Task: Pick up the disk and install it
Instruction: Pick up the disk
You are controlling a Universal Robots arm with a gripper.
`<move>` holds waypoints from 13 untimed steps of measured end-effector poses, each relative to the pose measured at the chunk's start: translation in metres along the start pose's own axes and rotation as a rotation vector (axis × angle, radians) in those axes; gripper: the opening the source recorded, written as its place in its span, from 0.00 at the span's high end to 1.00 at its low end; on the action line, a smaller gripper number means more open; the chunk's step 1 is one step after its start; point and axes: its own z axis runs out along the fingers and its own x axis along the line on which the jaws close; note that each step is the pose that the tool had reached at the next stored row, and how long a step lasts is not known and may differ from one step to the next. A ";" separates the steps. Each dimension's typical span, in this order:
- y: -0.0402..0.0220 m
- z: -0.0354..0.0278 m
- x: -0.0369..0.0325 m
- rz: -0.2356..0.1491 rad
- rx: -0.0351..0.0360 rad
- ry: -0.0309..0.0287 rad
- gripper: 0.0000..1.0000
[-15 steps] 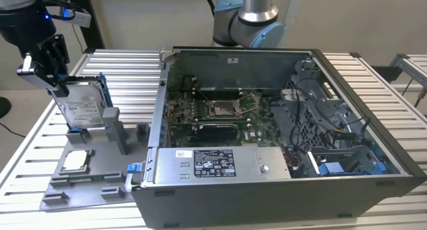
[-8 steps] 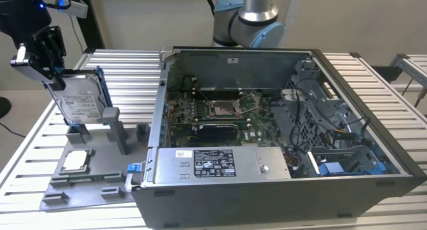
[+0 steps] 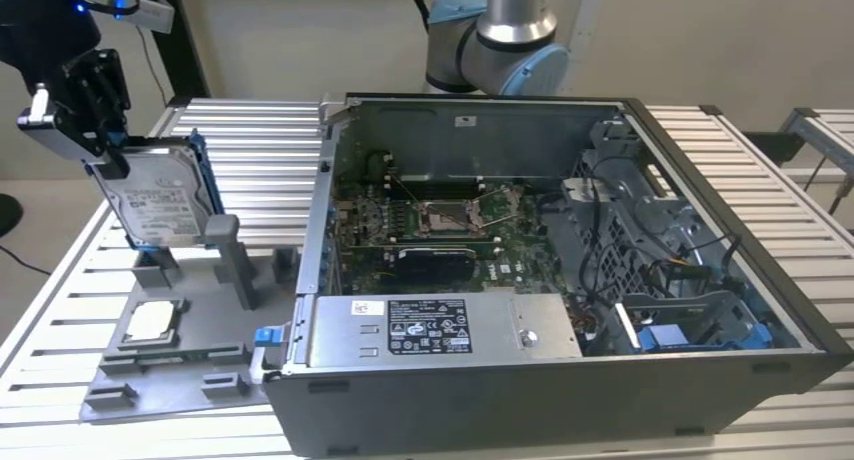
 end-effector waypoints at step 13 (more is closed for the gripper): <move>-0.0007 -0.0129 -0.0002 0.001 0.0137 -0.0419 1.00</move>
